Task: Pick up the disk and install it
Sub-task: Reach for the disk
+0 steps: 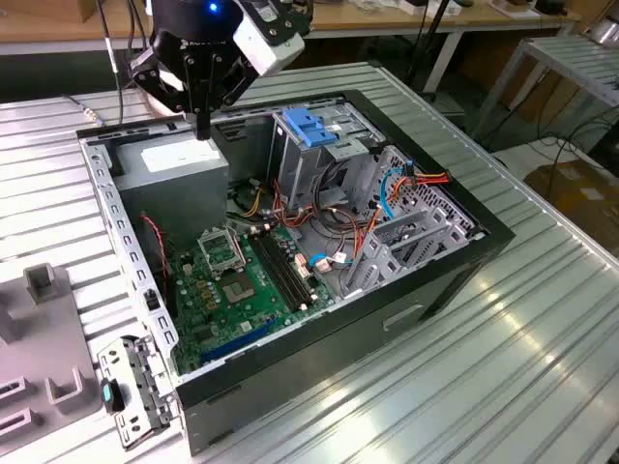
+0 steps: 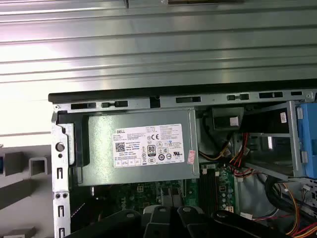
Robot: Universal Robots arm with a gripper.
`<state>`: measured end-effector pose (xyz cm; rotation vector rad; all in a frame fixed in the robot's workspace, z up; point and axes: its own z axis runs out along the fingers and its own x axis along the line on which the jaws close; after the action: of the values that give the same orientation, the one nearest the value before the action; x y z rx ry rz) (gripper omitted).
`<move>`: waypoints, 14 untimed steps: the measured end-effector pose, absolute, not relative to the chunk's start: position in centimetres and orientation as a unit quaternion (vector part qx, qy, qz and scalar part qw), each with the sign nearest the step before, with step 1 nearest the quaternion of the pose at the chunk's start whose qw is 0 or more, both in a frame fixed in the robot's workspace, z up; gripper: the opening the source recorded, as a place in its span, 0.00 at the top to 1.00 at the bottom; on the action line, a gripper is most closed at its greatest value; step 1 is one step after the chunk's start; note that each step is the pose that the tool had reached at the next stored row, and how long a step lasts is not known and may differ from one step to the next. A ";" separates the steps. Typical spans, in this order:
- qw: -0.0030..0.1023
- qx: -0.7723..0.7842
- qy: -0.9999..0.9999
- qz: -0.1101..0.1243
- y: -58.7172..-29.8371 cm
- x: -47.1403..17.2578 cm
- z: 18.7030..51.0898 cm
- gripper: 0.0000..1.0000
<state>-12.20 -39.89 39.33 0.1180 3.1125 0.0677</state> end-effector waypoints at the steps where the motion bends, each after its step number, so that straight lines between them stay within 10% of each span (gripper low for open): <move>1: 0.013 0.038 0.999 0.022 -39.9 -12.2 39.3 0.89; 14: 0.013 0.038 0.999 0.022 -39.9 -12.6 39.3 0.89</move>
<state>-12.56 -39.89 39.33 0.1180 3.1126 0.0677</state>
